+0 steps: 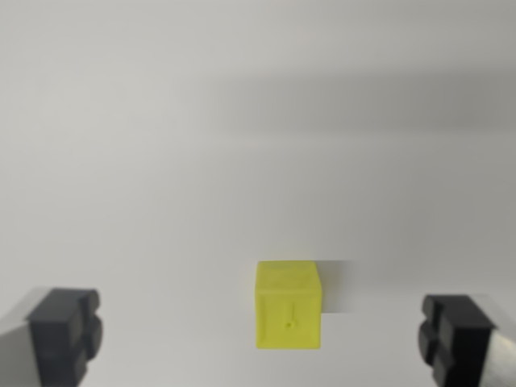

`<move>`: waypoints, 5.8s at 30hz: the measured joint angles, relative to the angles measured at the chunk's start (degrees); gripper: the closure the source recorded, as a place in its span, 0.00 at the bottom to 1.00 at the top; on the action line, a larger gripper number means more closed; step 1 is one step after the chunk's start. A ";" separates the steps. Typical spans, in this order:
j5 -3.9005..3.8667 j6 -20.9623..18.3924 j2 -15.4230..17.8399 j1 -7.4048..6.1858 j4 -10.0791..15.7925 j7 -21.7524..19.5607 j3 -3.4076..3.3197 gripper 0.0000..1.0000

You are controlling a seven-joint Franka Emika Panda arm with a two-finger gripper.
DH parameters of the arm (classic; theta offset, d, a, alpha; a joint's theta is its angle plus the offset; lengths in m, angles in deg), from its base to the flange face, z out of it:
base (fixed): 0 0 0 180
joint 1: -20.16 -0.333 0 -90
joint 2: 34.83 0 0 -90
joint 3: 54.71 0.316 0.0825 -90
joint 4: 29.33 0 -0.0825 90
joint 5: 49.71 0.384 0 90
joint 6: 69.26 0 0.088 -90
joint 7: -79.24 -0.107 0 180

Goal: Pick yellow cube

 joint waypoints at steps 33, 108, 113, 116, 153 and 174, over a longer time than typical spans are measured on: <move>0.16 14.88 -0.54 1.79 14.34 3.27 0.00 0.00; 10.32 41.79 -17.23 1.76 24.77 15.65 -0.78 1.00; 6.91 39.91 -14.54 2.67 25.51 13.07 -0.67 1.00; 5.27 38.72 -12.95 3.30 25.90 11.83 -0.42 1.00; 0.31 22.09 5.53 4.87 27.71 8.22 -0.01 1.00; -0.26 12.06 14.31 4.93 26.50 7.78 -0.01 1.00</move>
